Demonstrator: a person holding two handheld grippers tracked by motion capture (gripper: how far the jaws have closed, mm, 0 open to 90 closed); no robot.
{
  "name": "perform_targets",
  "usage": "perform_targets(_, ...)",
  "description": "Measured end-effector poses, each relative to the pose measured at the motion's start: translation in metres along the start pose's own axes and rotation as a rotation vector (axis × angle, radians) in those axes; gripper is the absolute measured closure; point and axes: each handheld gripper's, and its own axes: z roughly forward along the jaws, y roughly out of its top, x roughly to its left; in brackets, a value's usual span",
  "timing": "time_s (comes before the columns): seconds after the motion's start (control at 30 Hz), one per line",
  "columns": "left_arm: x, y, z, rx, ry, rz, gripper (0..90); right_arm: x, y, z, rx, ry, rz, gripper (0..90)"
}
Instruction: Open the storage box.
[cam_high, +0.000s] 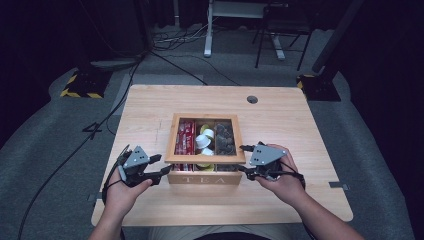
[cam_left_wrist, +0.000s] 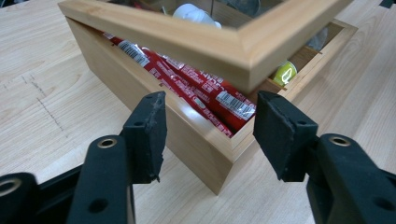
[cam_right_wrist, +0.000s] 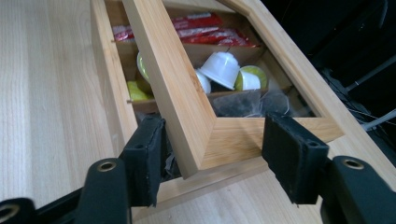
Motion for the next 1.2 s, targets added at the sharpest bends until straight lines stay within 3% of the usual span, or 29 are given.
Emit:
perform_targets(0.3, 0.001, -0.001, 0.000, 0.007, 0.006, 0.013, 42.8, -0.029, 0.026, -0.016, -0.045, 0.014, 0.035, 51.1)
perform_targets(0.73, 0.006, -0.005, -0.002, 0.014, 0.024, 0.003, 40.8, -0.069, 0.046, -0.022, -0.099, 0.047, 0.105, 57.1)
perform_targets(1.2, 0.008, -0.019, -0.010, 0.012, 0.062, -0.054, 31.4, -0.104, 0.061, -0.016, -0.111, 0.052, 0.133, 61.4)
